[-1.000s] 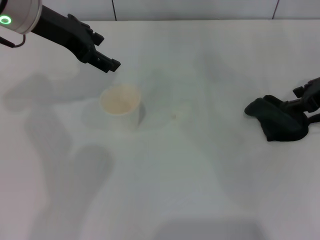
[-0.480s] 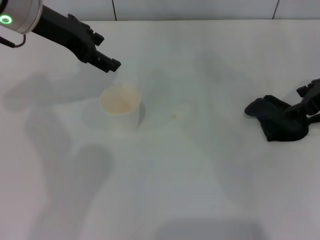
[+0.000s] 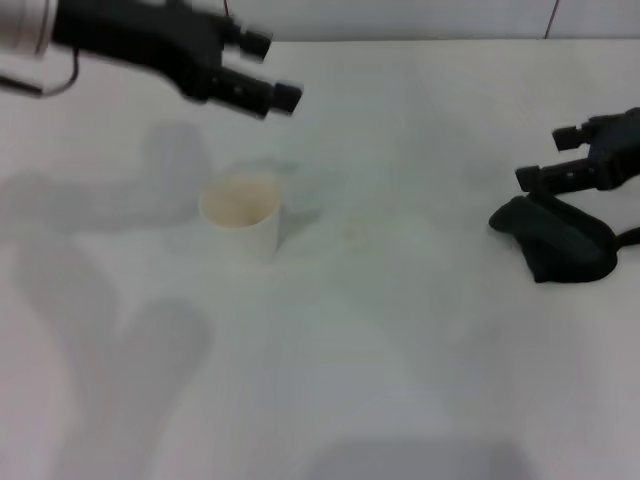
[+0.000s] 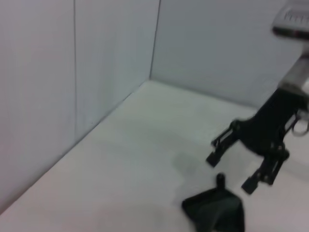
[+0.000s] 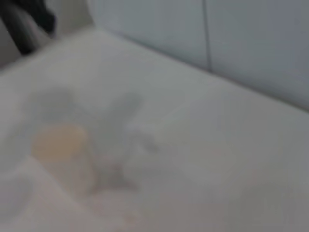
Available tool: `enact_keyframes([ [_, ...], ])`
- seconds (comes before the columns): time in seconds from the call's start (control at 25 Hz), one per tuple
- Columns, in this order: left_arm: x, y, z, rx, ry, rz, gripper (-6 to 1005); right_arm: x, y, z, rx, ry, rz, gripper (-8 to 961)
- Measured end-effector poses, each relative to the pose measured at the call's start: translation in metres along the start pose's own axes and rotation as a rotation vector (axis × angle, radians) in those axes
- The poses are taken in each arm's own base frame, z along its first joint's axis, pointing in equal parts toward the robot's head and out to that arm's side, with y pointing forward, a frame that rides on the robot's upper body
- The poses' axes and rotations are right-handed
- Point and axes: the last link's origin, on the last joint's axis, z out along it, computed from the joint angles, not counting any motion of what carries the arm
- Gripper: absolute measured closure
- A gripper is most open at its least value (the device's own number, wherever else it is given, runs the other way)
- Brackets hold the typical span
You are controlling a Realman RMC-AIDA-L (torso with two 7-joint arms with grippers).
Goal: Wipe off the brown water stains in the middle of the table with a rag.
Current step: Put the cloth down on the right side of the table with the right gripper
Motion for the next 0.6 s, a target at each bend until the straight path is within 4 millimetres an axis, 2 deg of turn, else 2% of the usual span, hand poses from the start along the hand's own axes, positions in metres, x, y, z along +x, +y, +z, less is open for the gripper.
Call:
enact_keyframes([
  [0.32, -0.072, 0.013, 0.001, -0.061, 0.069, -0.173, 124, 0.015, 0.005, 0.009, -0.076, -0.056, 0.006, 79],
  [0.6, -0.113, 0.026, 0.000, -0.084, 0.112, -0.224, 124, 0.026, 0.003, 0.020, -0.100, -0.089, -0.055, 79],
])
